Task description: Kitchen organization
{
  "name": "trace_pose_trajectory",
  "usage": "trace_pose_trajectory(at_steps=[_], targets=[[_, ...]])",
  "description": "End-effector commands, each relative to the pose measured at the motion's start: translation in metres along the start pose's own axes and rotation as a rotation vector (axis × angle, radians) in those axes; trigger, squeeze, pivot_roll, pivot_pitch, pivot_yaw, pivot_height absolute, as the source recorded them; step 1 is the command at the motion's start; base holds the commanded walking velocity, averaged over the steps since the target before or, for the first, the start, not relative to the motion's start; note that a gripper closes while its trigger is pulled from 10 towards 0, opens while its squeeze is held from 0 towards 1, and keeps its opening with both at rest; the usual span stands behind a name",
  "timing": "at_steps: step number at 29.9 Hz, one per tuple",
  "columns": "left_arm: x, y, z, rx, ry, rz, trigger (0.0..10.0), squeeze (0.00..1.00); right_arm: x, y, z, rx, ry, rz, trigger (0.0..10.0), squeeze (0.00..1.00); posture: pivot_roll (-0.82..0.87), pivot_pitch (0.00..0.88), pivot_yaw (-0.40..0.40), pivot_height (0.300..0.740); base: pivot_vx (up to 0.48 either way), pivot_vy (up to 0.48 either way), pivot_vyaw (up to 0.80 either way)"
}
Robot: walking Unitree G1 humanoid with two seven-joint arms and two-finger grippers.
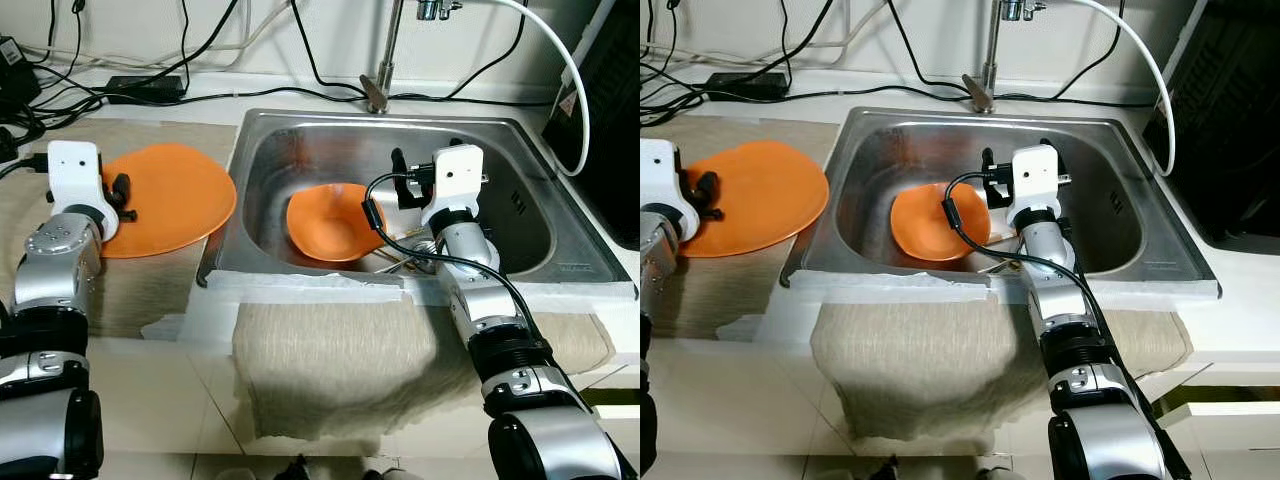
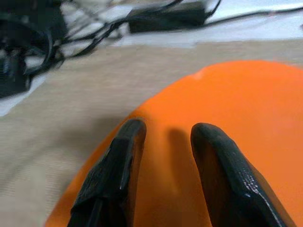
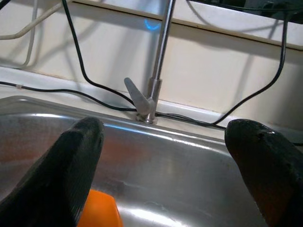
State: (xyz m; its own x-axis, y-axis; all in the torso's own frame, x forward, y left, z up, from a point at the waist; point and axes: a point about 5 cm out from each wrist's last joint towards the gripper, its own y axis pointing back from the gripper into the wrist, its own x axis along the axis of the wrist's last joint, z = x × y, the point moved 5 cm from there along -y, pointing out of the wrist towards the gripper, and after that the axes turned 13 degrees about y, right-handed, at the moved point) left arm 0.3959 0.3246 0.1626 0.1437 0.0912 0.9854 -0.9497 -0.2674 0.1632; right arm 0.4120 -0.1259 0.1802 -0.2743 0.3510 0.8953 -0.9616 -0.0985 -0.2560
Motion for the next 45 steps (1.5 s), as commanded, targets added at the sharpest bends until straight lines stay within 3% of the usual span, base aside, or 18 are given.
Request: trace_pose_trajectory(at_steps=[1, 6, 12, 23, 33, 39, 45], targets=[[-0.021, 0.001, -0.014, 0.054, 0.012, -0.081, 10.0, 0.00, -0.004, 0.001, 0.002, -0.007, -0.023, -0.015, 10.0, 0.00, 0.06, 0.000, -0.006, 0.740, 0.000, 0.000, 0.00], [-0.049, 0.007, -0.032, 0.119, 0.052, -0.165, 10.0, 0.00, -0.003, -0.002, 0.000, 0.019, -0.074, -0.025, 10.0, 0.00, 0.06, 0.000, -0.007, 0.740, 0.000, 0.000, 0.00], [-0.052, 0.007, -0.029, 0.110, 0.045, -0.162, 10.0, 0.00, 0.005, -0.013, -0.003, 0.076, -0.173, -0.029, 10.0, 0.00, 0.06, 0.000, -0.012, 0.740, 0.000, 0.000, 0.00], [-0.053, 0.004, -0.019, 0.079, 0.064, -0.153, 10.0, 0.00, 0.014, -0.019, -0.006, 0.121, -0.151, -0.004, 10.0, 0.00, 0.06, 0.000, -0.014, 0.740, 0.000, 0.000, 0.00], [-0.058, 0.005, -0.015, 0.069, 0.065, -0.162, 10.0, 0.00, 0.012, -0.020, -0.020, 0.319, -0.102, -0.023, 10.0, 0.00, 0.06, 0.000, -0.018, 0.740, 0.000, 0.000, 0.00], [-0.063, 0.006, -0.015, 0.072, 0.075, -0.170, 10.0, 0.00, 0.013, -0.018, -0.036, 0.520, -0.096, -0.039, 10.0, 0.00, 0.06, 0.000, -0.024, 0.740, 0.000, 0.000, 0.00], [-0.065, 0.006, -0.015, 0.075, 0.085, -0.174, 10.0, 0.00, 0.017, -0.020, -0.045, 0.606, -0.079, -0.039, 10.0, 0.00, 0.06, 0.000, -0.025, 0.740, 0.000, 0.000, 0.00]])
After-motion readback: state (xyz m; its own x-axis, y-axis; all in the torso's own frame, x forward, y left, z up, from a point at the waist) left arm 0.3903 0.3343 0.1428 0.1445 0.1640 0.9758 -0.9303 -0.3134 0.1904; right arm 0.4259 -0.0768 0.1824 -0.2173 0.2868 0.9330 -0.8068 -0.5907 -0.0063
